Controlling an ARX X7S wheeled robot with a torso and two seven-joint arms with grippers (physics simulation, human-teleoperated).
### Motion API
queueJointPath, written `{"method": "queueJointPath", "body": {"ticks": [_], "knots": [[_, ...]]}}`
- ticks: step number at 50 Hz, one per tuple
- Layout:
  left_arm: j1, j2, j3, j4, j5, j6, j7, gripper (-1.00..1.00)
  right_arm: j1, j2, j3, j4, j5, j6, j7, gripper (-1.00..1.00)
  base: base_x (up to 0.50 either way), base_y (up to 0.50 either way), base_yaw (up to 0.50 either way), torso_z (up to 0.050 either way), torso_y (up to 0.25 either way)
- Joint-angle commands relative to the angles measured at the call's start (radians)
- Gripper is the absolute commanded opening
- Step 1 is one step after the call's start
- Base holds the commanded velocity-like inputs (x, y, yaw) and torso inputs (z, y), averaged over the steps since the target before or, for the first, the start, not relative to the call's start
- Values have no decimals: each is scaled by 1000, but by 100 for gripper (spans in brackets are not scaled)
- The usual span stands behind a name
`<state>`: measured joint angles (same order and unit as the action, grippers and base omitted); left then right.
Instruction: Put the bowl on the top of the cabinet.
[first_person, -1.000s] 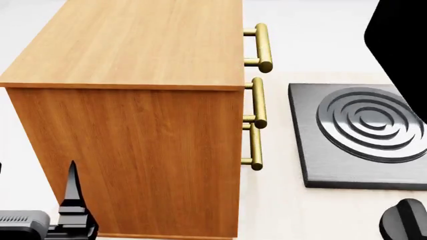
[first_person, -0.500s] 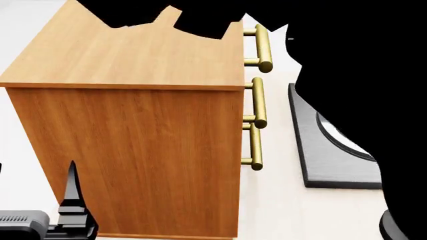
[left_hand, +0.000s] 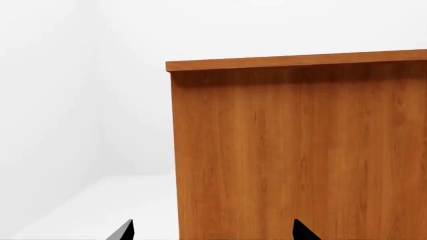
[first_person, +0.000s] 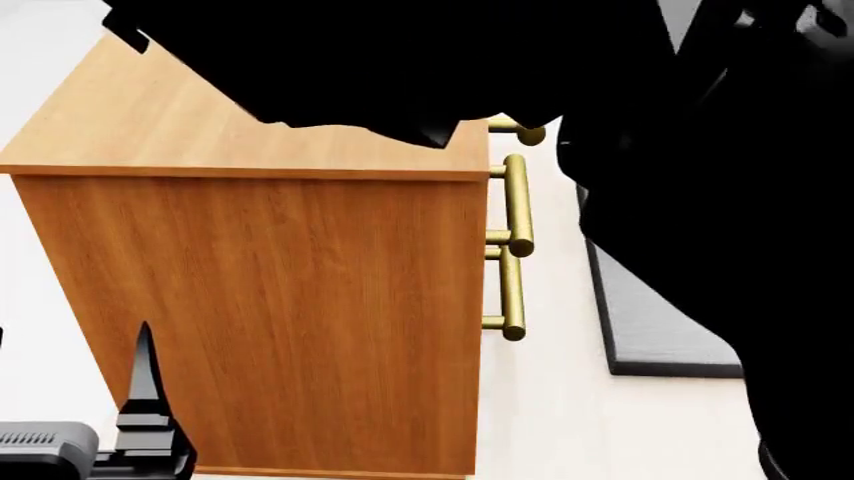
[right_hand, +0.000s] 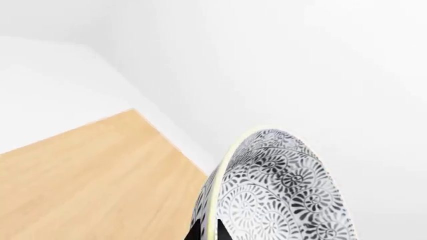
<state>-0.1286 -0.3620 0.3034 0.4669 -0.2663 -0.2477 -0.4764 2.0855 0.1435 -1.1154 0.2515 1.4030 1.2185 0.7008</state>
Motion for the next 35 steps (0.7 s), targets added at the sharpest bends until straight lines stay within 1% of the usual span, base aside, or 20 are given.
{"method": "queueJointPath", "body": {"ticks": [1, 22, 35], "knots": [[0, -1, 1, -6, -2, 5, -1, 100, -43, 7, -23, -7, -48, -16, -3, -100, 0, 0, 0, 0, 0], [2, -4, 6, -17, -3, 17, -3, 100, -115, 5, -66, -36, -66, -39, -5, -100, 0, 0, 0, 0, 0], [-3, -5, 12, -13, -3, 10, -8, 100, -118, 10, -83, -50, -66, -33, -22, -100, 0, 0, 0, 0, 1]]}}
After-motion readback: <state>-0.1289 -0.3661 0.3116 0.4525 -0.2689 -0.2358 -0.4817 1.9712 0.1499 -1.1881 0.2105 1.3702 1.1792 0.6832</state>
